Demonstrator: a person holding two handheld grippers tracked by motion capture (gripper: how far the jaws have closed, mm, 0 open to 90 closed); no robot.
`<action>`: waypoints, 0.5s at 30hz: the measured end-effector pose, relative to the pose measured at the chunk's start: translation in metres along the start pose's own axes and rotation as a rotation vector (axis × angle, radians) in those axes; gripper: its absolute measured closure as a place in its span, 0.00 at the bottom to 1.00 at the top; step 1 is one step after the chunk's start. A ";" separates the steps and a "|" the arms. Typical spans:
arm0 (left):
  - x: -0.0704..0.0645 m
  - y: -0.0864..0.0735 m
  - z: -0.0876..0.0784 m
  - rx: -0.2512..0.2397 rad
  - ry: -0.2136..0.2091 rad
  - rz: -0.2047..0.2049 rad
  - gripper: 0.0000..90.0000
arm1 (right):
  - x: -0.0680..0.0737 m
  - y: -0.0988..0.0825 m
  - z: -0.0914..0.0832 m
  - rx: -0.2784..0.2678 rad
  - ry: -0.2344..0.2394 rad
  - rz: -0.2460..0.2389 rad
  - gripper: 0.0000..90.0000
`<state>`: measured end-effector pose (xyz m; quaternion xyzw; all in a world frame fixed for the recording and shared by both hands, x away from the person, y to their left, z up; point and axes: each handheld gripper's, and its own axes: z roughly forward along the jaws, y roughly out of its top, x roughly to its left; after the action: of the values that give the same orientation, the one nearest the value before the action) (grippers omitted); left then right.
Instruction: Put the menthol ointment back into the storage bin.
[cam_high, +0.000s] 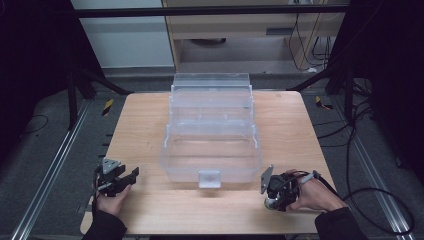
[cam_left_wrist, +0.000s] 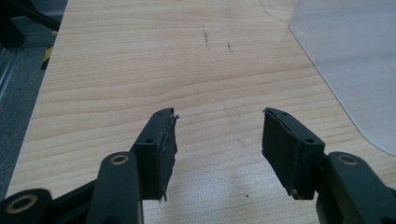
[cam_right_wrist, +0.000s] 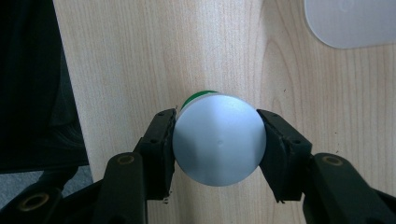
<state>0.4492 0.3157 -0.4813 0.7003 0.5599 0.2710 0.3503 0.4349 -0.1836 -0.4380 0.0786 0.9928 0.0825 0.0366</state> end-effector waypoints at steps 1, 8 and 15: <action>0.000 0.000 0.000 -0.001 0.000 -0.001 0.49 | 0.000 0.000 0.000 -0.003 -0.003 -0.001 0.56; 0.000 0.000 0.000 -0.001 0.001 0.002 0.49 | 0.000 -0.001 -0.003 0.000 0.001 0.017 0.56; -0.001 0.000 0.000 0.001 -0.001 0.006 0.49 | -0.001 -0.001 -0.017 -0.023 -0.019 0.025 0.56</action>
<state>0.4493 0.3152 -0.4815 0.7022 0.5579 0.2713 0.3494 0.4347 -0.1871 -0.4210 0.0915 0.9903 0.0936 0.0457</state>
